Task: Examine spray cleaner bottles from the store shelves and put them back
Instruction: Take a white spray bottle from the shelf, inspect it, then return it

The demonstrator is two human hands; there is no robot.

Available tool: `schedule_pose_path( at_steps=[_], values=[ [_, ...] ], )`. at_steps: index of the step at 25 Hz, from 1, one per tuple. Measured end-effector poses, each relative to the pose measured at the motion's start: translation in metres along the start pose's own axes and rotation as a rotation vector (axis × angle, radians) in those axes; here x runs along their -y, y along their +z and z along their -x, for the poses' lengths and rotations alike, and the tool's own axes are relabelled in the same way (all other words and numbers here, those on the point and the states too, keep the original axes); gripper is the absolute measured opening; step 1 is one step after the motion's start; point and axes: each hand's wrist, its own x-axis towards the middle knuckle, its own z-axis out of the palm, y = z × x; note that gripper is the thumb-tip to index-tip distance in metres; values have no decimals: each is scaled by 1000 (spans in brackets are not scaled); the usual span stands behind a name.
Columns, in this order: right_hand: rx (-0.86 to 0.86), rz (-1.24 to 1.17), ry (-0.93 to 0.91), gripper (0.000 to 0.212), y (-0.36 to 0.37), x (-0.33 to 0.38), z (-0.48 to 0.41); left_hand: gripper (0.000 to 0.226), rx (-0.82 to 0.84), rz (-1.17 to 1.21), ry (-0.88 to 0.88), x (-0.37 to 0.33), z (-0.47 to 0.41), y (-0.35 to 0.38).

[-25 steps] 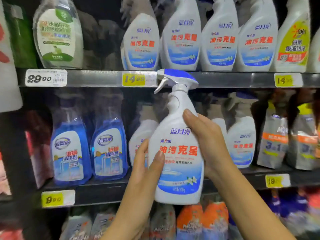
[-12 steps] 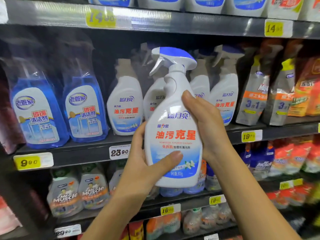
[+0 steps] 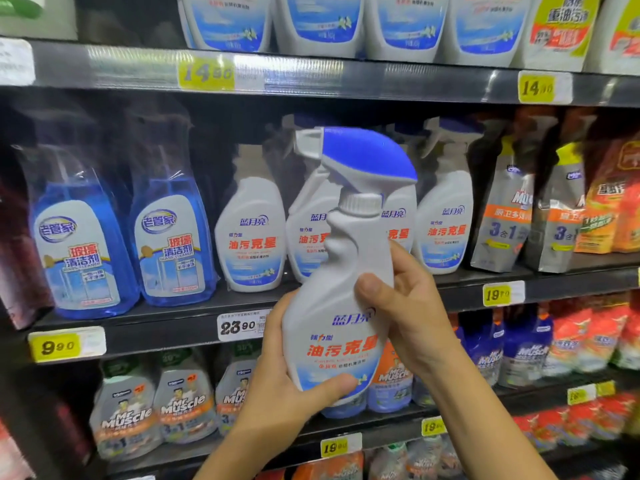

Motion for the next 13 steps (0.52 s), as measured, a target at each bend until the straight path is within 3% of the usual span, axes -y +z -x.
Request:
schedule_pose_path(
  at_steps=[7,13],
  values=[
    [138,135,37,58,-8,-10,23,75,-37,30,-123,25,15,-11],
    [216,211,-35,57,-5,-14,38,76,-78,-58,-126,38,18,-17]
  ],
)
